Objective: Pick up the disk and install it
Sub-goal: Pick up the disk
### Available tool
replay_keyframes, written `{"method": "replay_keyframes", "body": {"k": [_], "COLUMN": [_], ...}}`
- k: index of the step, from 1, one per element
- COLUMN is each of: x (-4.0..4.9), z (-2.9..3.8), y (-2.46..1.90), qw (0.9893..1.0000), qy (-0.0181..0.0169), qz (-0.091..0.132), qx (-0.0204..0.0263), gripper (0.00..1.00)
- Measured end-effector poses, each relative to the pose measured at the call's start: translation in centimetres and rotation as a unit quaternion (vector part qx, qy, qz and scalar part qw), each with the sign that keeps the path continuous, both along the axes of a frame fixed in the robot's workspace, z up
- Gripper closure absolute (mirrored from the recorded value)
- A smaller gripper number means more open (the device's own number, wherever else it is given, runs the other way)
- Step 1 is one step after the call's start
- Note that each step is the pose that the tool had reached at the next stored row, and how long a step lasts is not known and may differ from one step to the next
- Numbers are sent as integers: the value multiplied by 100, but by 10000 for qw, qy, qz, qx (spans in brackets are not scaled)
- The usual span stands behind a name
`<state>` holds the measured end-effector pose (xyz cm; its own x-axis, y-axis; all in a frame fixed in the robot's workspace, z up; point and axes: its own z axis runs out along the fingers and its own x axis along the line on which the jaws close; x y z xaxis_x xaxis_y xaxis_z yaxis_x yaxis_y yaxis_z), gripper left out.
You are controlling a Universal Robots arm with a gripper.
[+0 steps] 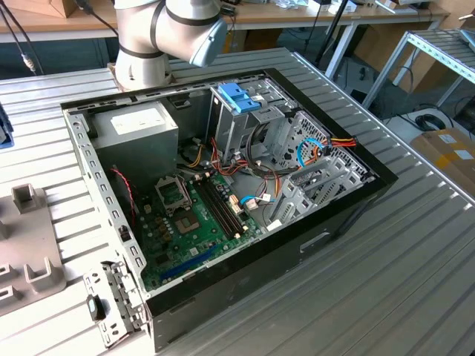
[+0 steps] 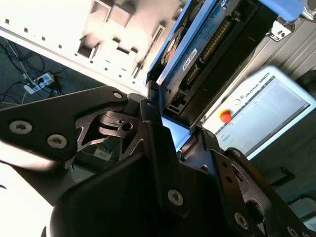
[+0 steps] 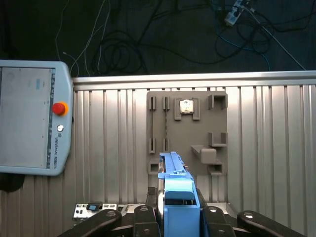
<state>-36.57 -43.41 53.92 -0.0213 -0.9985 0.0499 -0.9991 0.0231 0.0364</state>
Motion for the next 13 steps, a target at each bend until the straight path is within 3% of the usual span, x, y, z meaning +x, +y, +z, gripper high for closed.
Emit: {"method": "replay_keyframes", "body": {"k": [13], "x": [76], "z": [-7], "y": [0], "qw": [10000], "qy": [0], "qz": [0], "qx": [-5], "gripper": [63]}}
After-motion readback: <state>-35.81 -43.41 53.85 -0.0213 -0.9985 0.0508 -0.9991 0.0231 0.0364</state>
